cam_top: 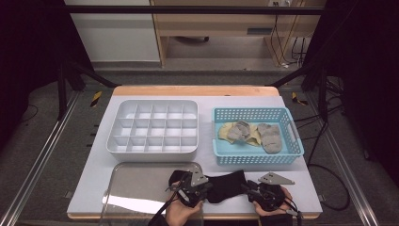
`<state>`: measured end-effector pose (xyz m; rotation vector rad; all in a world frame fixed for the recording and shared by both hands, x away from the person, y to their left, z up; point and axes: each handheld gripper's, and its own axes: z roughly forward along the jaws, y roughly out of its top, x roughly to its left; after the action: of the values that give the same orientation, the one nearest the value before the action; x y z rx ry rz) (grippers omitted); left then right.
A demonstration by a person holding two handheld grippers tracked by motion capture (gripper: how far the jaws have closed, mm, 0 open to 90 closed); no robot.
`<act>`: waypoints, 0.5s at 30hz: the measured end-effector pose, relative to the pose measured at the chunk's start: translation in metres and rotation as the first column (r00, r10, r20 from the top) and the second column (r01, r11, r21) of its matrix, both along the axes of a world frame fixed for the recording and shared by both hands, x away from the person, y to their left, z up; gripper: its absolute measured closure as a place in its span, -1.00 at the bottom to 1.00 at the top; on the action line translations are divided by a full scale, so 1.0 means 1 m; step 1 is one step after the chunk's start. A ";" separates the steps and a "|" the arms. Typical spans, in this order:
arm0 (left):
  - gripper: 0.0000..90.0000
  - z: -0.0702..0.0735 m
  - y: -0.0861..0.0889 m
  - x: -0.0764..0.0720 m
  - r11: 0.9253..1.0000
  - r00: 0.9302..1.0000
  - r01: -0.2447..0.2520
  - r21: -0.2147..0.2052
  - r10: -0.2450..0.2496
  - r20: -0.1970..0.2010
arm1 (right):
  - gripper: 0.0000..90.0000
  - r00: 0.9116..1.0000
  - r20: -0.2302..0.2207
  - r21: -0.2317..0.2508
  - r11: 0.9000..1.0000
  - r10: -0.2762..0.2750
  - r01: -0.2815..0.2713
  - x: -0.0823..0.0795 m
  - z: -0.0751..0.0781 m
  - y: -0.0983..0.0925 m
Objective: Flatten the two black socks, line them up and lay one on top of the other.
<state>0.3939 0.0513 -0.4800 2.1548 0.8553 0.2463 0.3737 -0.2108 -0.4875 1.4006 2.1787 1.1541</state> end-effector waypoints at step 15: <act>0.98 -0.001 -0.002 0.002 1.000 1.000 -0.007 -0.011 0.007 -0.009 | 0.81 1.000 0.018 0.059 0.998 0.016 -0.017 -0.001 0.013 -0.001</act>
<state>0.3960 0.0496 -0.4807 2.1446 0.8673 0.2344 0.3724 -0.2120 -0.4746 1.3933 2.1643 1.2415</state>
